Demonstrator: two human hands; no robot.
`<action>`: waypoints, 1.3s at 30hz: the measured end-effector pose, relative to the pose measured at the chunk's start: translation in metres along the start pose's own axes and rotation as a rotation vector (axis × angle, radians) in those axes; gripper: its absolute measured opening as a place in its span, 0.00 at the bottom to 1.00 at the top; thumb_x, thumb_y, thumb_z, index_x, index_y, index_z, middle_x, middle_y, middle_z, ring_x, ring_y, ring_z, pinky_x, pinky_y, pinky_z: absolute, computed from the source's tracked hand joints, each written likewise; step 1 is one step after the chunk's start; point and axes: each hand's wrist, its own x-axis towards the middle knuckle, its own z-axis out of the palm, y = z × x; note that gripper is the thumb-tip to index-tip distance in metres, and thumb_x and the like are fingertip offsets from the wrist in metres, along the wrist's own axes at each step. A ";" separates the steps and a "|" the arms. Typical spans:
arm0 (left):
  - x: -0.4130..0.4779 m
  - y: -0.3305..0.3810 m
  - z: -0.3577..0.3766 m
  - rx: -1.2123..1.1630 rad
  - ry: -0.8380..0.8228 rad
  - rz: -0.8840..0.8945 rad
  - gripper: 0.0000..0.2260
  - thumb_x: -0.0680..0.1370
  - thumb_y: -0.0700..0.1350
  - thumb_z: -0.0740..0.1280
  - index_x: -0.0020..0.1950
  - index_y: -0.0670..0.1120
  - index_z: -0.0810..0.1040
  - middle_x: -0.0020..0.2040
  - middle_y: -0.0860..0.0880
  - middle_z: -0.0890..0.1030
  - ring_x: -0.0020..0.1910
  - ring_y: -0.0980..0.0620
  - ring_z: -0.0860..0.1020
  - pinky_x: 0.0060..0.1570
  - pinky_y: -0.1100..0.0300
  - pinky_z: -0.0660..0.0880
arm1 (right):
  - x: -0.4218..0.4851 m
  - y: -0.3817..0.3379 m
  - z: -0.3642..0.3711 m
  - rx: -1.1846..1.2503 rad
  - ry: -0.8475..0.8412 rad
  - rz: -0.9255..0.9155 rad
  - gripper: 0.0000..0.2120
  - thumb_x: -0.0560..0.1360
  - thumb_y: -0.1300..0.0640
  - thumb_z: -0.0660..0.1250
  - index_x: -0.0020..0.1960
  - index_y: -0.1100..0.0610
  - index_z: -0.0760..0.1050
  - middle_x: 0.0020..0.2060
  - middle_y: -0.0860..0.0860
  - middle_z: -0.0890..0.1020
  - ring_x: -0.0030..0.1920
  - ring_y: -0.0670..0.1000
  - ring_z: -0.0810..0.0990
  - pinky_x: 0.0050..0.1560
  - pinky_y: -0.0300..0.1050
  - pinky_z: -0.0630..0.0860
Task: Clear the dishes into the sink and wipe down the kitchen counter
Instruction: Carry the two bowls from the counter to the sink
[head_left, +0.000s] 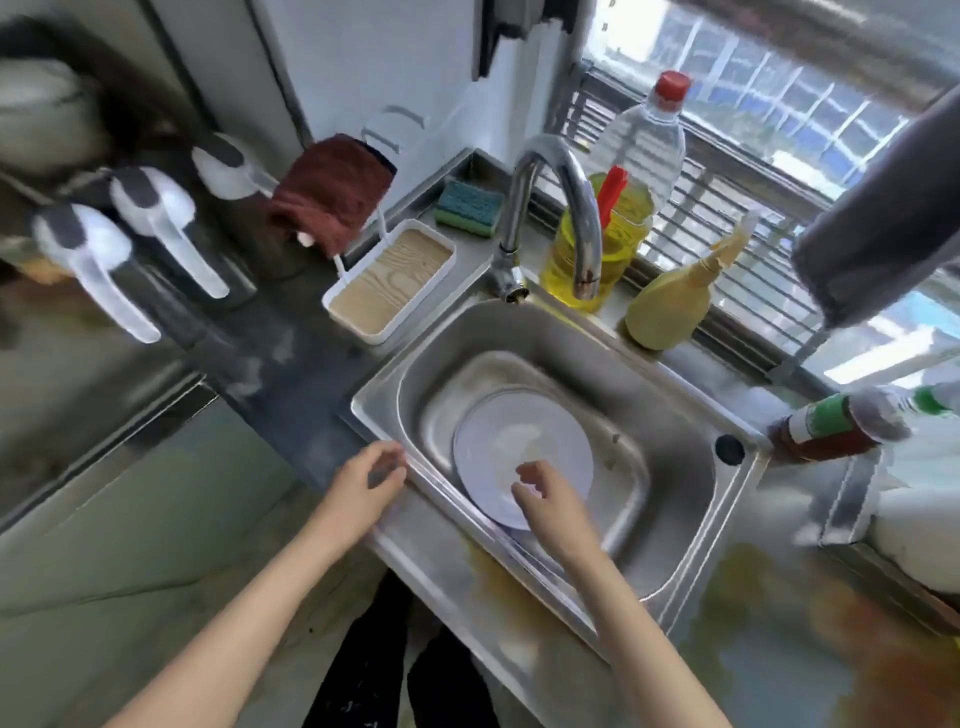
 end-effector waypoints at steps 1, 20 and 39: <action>-0.020 0.001 -0.011 -0.065 0.053 -0.008 0.09 0.76 0.35 0.65 0.53 0.45 0.76 0.50 0.49 0.80 0.52 0.58 0.77 0.51 0.74 0.68 | -0.011 -0.015 0.008 0.013 -0.026 -0.067 0.13 0.76 0.58 0.61 0.60 0.56 0.73 0.57 0.51 0.78 0.58 0.50 0.76 0.56 0.42 0.71; -0.495 -0.159 -0.088 -0.558 1.272 -0.483 0.11 0.75 0.40 0.66 0.44 0.59 0.79 0.46 0.57 0.83 0.47 0.61 0.80 0.50 0.73 0.71 | -0.329 -0.164 0.334 -0.392 -1.190 -0.924 0.08 0.79 0.57 0.62 0.56 0.53 0.76 0.44 0.41 0.80 0.43 0.34 0.76 0.47 0.32 0.72; -0.762 -0.333 -0.124 -0.922 1.903 -0.904 0.07 0.75 0.34 0.66 0.44 0.46 0.78 0.38 0.52 0.83 0.38 0.59 0.79 0.39 0.68 0.73 | -0.568 -0.101 0.626 -0.732 -1.495 -0.852 0.02 0.77 0.54 0.64 0.48 0.48 0.74 0.43 0.46 0.82 0.45 0.45 0.80 0.49 0.40 0.73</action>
